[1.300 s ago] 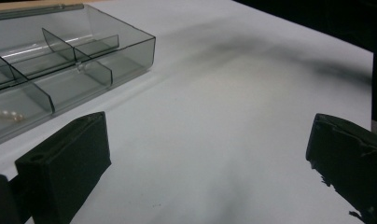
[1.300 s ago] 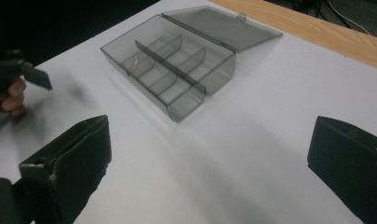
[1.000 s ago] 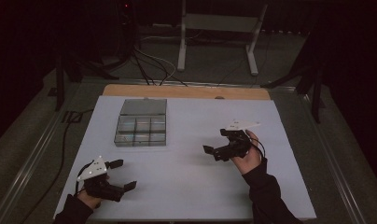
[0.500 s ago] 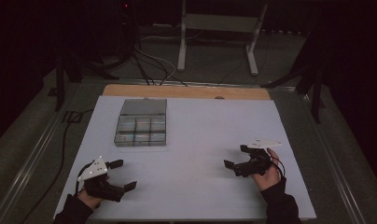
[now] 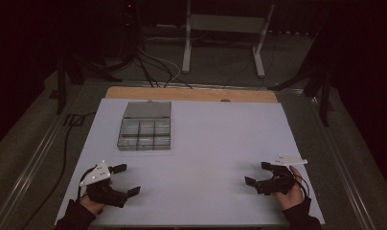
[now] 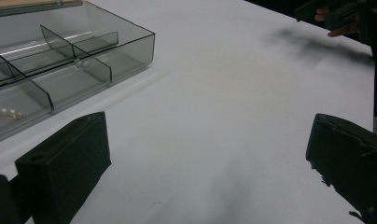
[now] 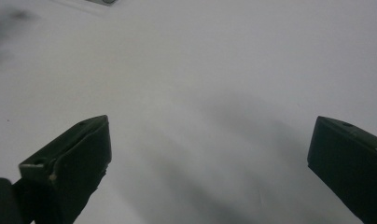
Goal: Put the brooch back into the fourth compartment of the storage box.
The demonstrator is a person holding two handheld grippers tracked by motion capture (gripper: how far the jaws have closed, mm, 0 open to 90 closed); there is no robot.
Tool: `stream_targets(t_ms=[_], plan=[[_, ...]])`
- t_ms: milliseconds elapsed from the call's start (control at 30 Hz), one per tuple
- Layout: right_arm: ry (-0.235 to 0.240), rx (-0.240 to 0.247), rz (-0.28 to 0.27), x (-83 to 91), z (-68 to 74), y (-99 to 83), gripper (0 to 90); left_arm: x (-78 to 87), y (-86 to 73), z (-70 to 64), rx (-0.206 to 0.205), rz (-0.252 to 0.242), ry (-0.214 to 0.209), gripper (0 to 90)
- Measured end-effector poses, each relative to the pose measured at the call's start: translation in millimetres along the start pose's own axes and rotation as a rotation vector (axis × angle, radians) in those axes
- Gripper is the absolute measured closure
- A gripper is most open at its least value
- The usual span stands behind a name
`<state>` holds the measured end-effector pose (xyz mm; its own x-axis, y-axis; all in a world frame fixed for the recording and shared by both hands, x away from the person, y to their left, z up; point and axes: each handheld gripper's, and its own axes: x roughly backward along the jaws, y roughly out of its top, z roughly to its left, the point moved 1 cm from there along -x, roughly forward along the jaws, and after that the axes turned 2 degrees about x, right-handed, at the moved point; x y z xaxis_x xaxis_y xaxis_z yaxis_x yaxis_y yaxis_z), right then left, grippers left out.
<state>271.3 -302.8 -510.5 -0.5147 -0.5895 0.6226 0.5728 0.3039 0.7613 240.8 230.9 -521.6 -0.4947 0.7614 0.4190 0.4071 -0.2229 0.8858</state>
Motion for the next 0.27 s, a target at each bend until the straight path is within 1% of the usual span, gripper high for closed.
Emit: stream_targets(t_ms=[100, 167, 233, 267], plan=[[0.001, -0.017, -0.017, 6.7, -0.2, -4.9, 0.0, -0.1, 0.3, 0.0, 0.002, -0.004, -0.001, 1.3], [-0.002, -0.022, -0.026, 9.9, -1.0, -6.9, 0.0, -0.8, -0.1, 0.0, -0.001, 0.003, 0.001, 1.3], [-0.004, -0.023, -0.028, 10.8, -1.0, -7.7, 0.0, -0.9, 0.2, -0.2, 0.001, -0.001, 0.0, 1.3], [-0.008, -0.016, -0.028, 11.0, -1.2, -7.7, 0.0, -0.8, 0.4, -0.3, 0.001, -0.002, 0.0, 1.3]])
